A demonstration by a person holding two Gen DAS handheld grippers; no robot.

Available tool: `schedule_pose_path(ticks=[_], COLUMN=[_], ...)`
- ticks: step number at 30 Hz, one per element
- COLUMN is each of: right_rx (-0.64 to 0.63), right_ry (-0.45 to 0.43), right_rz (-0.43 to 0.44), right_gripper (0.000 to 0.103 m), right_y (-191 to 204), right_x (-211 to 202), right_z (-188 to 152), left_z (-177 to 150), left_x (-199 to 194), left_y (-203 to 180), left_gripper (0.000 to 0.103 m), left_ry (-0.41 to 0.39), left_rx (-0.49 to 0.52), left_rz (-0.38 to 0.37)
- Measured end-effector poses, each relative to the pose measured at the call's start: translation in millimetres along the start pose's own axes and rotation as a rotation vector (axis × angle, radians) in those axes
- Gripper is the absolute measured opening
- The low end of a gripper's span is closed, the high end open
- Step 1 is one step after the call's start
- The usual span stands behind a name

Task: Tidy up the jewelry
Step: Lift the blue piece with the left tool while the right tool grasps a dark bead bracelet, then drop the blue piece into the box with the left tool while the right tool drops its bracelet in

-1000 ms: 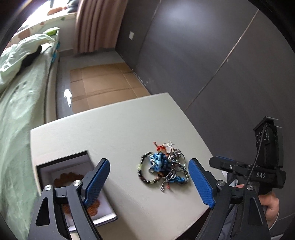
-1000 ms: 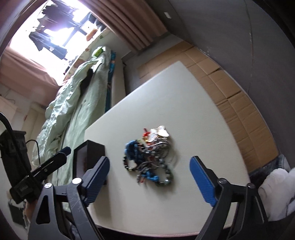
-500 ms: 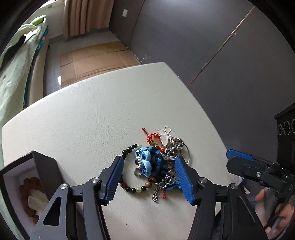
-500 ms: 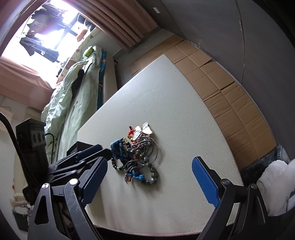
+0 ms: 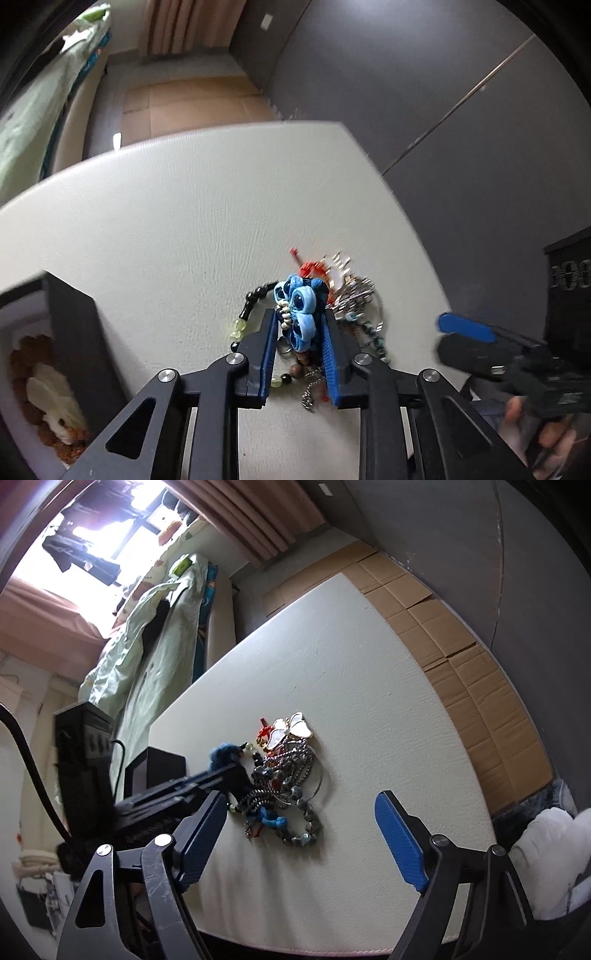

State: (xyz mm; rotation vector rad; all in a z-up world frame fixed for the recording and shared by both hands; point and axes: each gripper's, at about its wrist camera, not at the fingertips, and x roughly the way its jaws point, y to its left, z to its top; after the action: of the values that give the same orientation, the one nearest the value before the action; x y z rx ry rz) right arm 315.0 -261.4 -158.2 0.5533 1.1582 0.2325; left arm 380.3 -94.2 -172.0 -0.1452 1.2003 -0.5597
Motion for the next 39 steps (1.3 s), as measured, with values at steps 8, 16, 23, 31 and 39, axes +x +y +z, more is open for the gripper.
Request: schedule_pose_path(ticks=[8,16,23,31,39], right_rx=[-0.066,-0.161,-0.237,-0.319,-0.359], right_ry=[0.031,0.060,0.070,0.099,0.009], right_rz=[-0.023,-0.109,-0.232,-0.330,-0.253], right_gripper=[0.059,0.046,0.035,0.012,0.011], right_y=[13,29,39,48,61], right_x=[11,26,38,49,19], right_z=[-4,-8,-12,-17,-21], left_z=[2,4,2,-7,-20], left_x=[-50,-83,-104,-120,-143], left_y=[-12,-4,9,24,38], left_gripper=[0.012,0.012,0.012,0.012,0.012], left_ry=[-0.115,-0.201,-0.242,-0.272,-0.321], left_rx=[0.044,0.030,0.011,-0.029,-0.064], left_rz=[-0.004,-0.022,-0.028,-0.018,-0.003])
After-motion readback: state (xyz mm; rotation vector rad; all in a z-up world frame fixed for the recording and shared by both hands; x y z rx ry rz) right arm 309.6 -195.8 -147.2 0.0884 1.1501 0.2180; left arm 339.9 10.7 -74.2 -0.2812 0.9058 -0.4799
